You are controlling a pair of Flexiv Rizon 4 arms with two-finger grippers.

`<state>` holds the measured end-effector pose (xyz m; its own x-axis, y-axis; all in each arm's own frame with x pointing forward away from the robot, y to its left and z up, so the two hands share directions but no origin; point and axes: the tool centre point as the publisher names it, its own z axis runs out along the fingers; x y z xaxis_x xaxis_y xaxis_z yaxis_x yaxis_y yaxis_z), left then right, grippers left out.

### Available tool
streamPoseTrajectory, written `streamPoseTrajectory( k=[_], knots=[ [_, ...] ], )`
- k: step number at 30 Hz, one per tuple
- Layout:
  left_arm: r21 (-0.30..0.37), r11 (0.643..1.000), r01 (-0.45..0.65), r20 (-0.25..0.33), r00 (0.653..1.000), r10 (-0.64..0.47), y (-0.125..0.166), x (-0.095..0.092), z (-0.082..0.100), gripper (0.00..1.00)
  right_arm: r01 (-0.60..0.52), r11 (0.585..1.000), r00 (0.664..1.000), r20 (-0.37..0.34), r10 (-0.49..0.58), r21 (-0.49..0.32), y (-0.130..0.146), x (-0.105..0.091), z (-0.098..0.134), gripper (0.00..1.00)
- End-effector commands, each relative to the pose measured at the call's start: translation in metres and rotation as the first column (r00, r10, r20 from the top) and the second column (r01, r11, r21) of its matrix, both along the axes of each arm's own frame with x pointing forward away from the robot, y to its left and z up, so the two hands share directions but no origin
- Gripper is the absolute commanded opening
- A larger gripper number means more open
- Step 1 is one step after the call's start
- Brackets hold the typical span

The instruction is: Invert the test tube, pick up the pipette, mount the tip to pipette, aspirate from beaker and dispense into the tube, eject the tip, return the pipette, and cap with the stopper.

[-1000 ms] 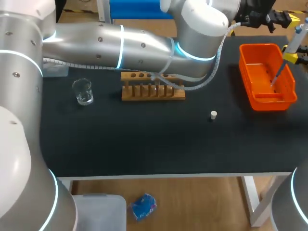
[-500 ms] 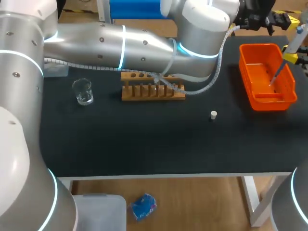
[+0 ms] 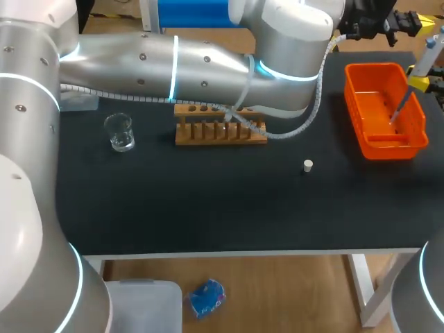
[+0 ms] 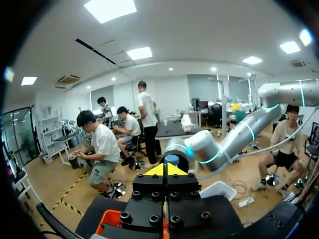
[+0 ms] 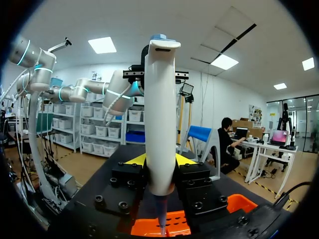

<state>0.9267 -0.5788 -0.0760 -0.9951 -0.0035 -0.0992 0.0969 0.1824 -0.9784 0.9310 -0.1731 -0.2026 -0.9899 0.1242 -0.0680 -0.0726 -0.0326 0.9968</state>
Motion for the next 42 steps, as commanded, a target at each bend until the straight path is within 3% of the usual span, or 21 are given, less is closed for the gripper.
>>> streamPoseTrajectory(
  k=[1,28,42],
  knots=[
    [-0.072,0.997,0.005,0.003,1.0,-0.005,-0.005,-0.002,-0.005,0.0,-0.002,1.0,1.0,0.001,0.002,-0.001,-0.001,0.0,0.0,0.0],
    [-0.044,0.999,0.017,-0.055,0.998,-0.019,-0.009,-0.004,-0.028,0.0,-0.002,1.0,1.0,0.001,0.002,-0.001,-0.001,0.0,0.0,0.0],
    [-0.026,0.999,0.024,-0.055,0.998,-0.026,-0.012,-0.002,-0.036,0.0,-0.002,1.0,1.0,0.001,0.002,-0.001,-0.001,0.0,0.0,0.0]
  ],
)
